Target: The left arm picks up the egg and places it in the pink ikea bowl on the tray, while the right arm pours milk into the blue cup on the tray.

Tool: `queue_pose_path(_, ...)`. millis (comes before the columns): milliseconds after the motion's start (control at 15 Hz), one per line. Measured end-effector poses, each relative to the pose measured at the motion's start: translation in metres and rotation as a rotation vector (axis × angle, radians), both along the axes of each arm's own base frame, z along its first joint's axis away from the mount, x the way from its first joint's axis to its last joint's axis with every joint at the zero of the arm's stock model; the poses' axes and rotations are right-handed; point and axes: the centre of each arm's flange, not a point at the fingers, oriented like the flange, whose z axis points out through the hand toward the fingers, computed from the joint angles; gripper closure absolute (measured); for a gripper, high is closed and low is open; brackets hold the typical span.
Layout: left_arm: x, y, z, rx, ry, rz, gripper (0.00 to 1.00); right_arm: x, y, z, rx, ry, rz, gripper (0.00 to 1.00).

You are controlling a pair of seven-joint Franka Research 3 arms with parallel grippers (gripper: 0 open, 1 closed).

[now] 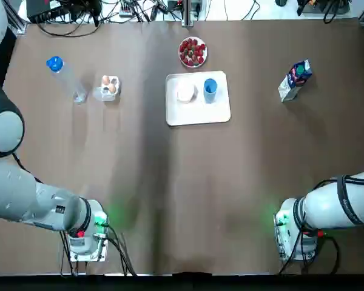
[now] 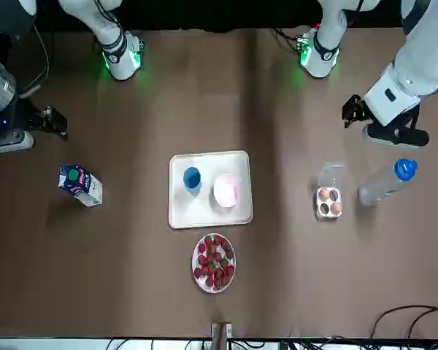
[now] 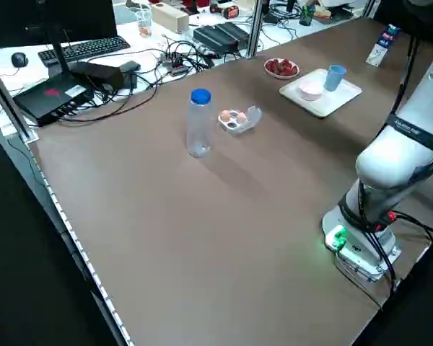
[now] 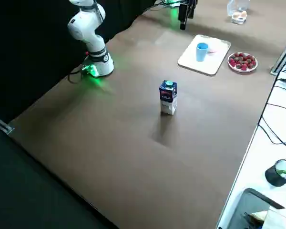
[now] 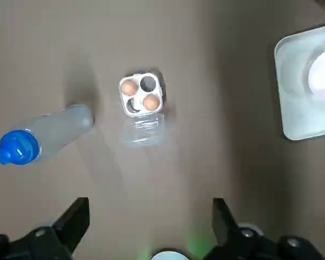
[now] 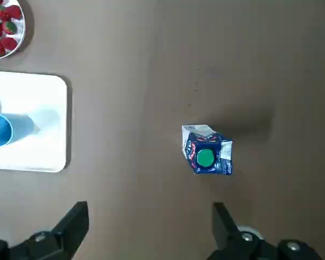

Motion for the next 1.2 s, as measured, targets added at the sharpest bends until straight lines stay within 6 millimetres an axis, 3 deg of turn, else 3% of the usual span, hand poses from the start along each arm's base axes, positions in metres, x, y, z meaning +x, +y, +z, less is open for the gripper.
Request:
queue_pose_path(400, 0.0, 0.002, 0.0, 0.002, -0.001, 0.007, 0.0, 0.004, -0.014, -0.004, -0.009, -0.001, -0.024, 0.0)
queue_pose_path(600, 0.008, 0.006, -0.018, -0.012, 0.036, 0.028, 0.0, 0.012, -0.031, -0.012, -0.01, -0.006, -0.05, 0.0)
queue_pose_path(867, 0.044, 0.002, -0.076, -0.02, 0.043, 0.028, 0.0, 0.023, -0.068, -0.03, -0.011, 0.014, 0.047, 0.0)
queue_pose_path(933, 0.063, 0.003, -0.115, -0.021, 0.056, 0.035, 0.0, 0.028, -0.097, -0.04, 0.005, 0.015, 0.124, 0.0)
queue_pose_path(1200, 0.094, 0.017, -0.182, -0.027, 0.064, 0.058, 0.0, 0.032, -0.151, -0.066, 0.108, 0.026, 0.328, 0.0)
